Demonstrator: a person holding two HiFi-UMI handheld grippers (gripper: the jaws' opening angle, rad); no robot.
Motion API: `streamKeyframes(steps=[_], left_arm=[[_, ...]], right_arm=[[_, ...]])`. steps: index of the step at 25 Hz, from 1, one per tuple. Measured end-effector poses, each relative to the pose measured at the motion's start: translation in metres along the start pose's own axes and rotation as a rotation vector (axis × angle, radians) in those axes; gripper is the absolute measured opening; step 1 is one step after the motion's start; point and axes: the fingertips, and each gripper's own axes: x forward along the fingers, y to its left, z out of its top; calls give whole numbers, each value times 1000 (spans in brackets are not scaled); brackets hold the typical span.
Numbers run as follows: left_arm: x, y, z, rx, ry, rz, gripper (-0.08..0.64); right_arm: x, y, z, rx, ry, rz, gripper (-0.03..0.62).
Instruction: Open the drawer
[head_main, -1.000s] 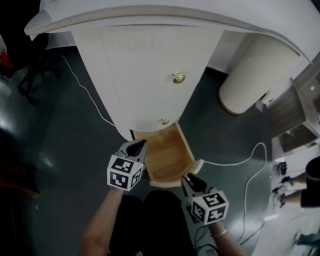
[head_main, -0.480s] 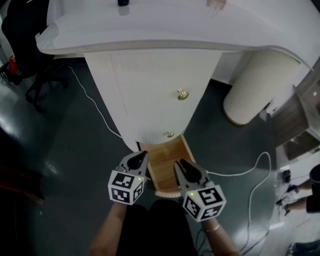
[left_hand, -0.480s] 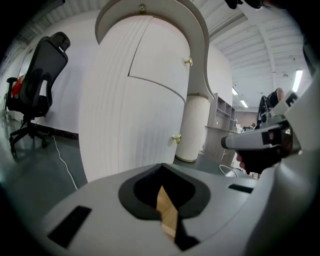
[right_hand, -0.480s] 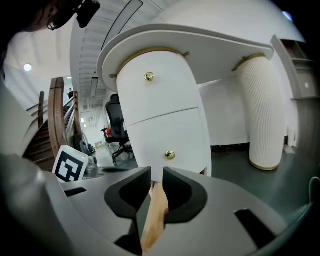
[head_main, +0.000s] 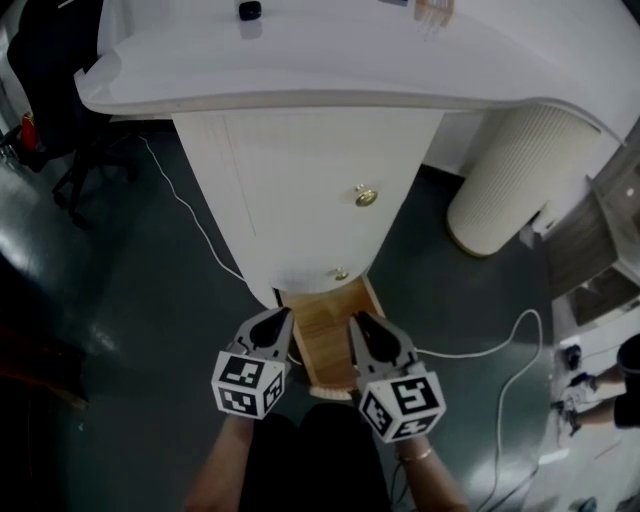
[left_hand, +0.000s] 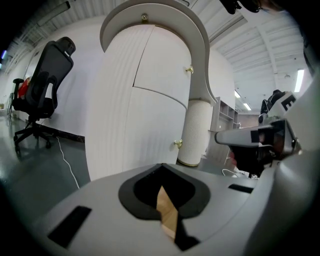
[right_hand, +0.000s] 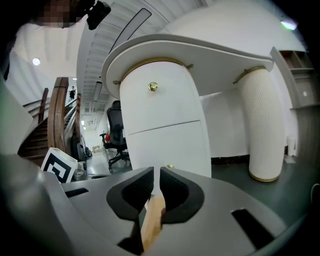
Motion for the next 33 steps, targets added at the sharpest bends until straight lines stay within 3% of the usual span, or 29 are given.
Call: streamKeyframes(steps=[6,33], left_arm=[[-7,2,1,11,-12,25,2],[-17,10,0,40,-20,49,2]], right_arm=[[-2,-7,-2,7,-22,-7,5],[10,-4,-18,8,-24,13,3]])
